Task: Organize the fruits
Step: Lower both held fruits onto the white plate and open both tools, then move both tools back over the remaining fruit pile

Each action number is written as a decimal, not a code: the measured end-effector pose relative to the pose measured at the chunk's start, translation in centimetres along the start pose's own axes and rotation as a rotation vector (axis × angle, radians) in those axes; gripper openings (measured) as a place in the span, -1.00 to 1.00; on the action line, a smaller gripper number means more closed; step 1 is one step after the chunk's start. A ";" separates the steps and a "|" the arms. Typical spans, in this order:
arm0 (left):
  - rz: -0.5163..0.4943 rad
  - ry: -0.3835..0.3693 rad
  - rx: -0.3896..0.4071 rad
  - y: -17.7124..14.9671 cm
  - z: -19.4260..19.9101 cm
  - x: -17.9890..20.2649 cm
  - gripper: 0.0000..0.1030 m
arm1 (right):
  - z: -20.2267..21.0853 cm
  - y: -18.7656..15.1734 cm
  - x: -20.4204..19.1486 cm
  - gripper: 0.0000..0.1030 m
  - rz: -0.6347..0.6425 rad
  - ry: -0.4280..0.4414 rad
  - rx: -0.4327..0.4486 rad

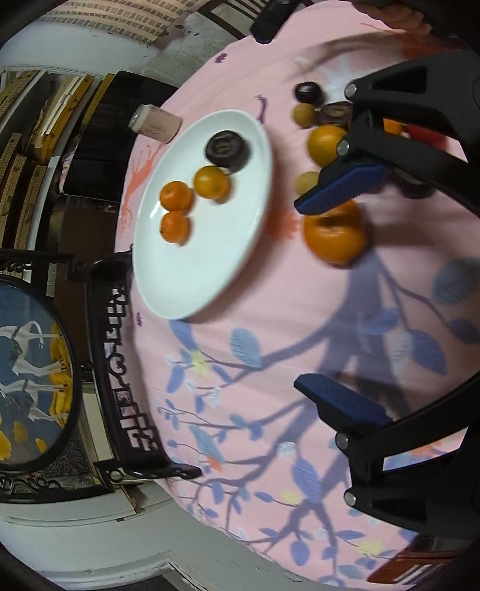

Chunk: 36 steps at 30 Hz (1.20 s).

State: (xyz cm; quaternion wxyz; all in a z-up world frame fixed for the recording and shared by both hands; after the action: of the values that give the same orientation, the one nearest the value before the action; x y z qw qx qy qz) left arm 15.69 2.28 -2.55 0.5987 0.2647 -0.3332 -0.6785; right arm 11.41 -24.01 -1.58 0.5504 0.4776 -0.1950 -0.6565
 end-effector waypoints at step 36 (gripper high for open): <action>-0.175 0.030 0.023 -1.2 0.1 2.4 0.96 | -1.0 -0.7 2.0 0.85 -0.115 0.011 -0.085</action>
State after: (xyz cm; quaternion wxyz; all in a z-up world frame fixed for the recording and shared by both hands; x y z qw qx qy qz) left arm 14.56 0.01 -3.30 0.5390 0.3098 -0.3077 -0.7203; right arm 11.97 -25.30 -3.39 0.5327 0.4680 -0.1363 -0.6918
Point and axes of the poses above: each gripper's, at about its wrist camera, not at the fingertips, and z roughly against the way its jaws point, x to its right, y to its top, the point moved 4 cm from there along -z, roughly the way its jaws point, and after that the axes turned 6 degrees about x, right-handed, at the moved point
